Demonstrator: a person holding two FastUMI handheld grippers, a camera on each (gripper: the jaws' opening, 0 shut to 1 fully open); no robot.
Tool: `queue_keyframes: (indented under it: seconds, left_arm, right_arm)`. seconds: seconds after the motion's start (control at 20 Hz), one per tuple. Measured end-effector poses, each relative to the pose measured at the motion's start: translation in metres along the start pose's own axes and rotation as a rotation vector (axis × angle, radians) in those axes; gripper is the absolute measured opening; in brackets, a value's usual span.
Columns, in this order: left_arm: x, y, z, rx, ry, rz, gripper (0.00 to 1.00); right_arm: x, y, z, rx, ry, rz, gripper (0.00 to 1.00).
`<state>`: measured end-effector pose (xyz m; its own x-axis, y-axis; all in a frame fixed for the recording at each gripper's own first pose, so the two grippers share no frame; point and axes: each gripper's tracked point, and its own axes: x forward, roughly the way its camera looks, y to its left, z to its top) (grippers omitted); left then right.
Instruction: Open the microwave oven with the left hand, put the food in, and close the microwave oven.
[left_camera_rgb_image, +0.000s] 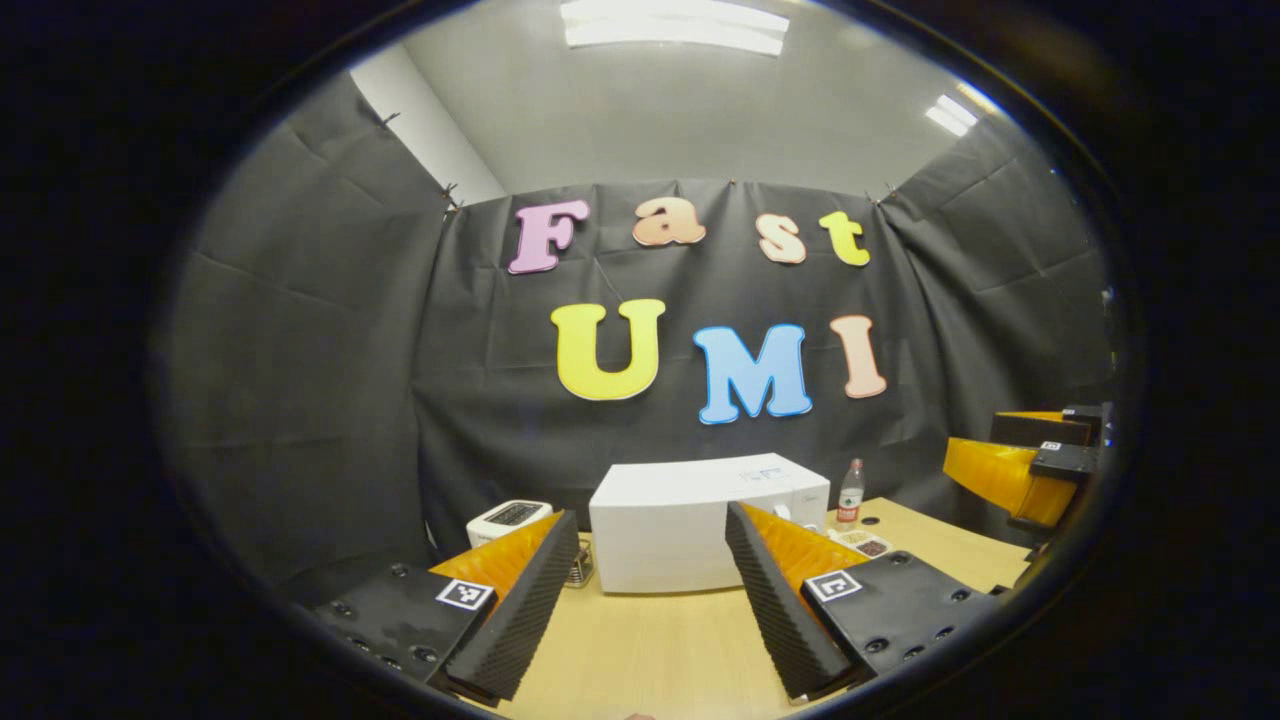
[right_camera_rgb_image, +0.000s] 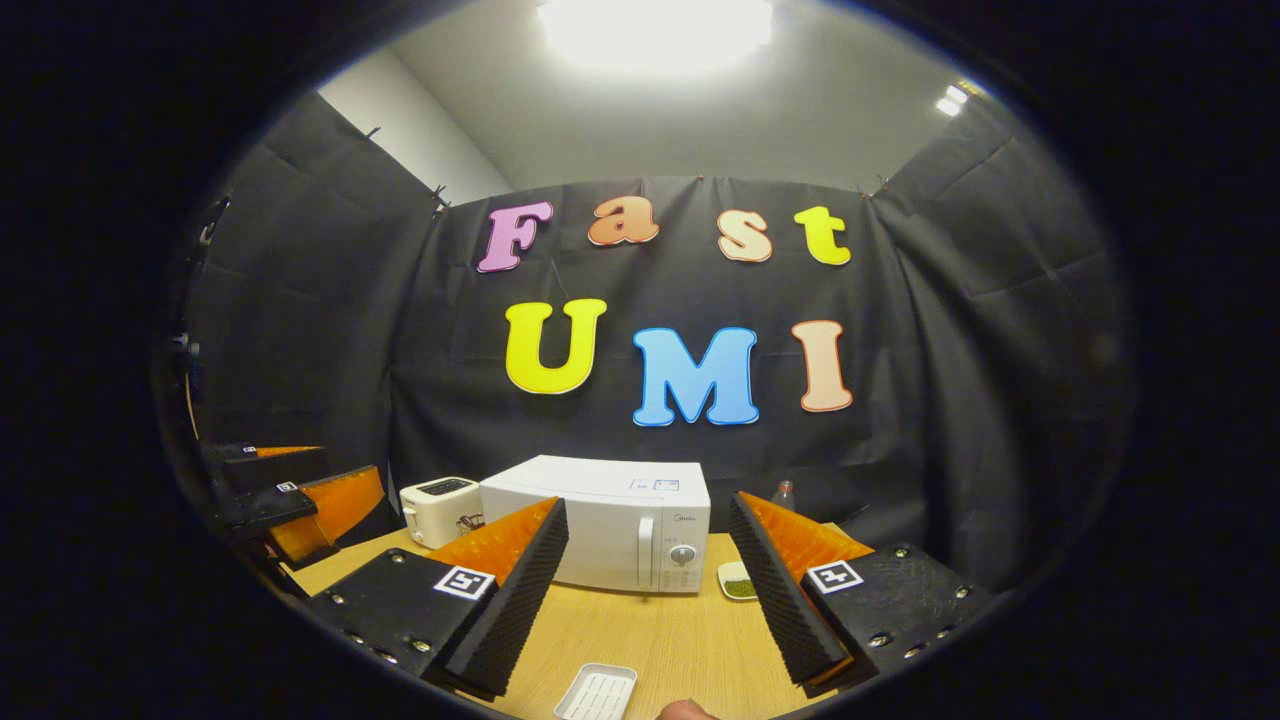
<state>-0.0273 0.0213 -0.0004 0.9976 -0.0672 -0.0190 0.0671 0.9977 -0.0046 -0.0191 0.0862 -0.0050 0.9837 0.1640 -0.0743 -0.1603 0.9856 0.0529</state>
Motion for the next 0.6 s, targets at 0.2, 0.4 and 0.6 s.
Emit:
queue_keyframes:
  seconds: [0.2,0.4,0.6]
  left_arm:
    - [-0.002,0.003,0.001,0.003,-0.006,-0.008,0.97]
    - [-0.004,0.008,0.001,-0.005,-0.01,-0.011,0.97]
    - [-0.005,0.011,-0.001,-0.003,-0.006,-0.01,1.0]
  right_arm:
    - [-0.001,0.004,0.001,-0.003,-0.003,-0.007,0.98]
    - [-0.005,0.007,0.001,-0.005,-0.005,-0.016,0.98]
    - [-0.009,0.007,0.001,-0.006,-0.006,-0.027,0.98]
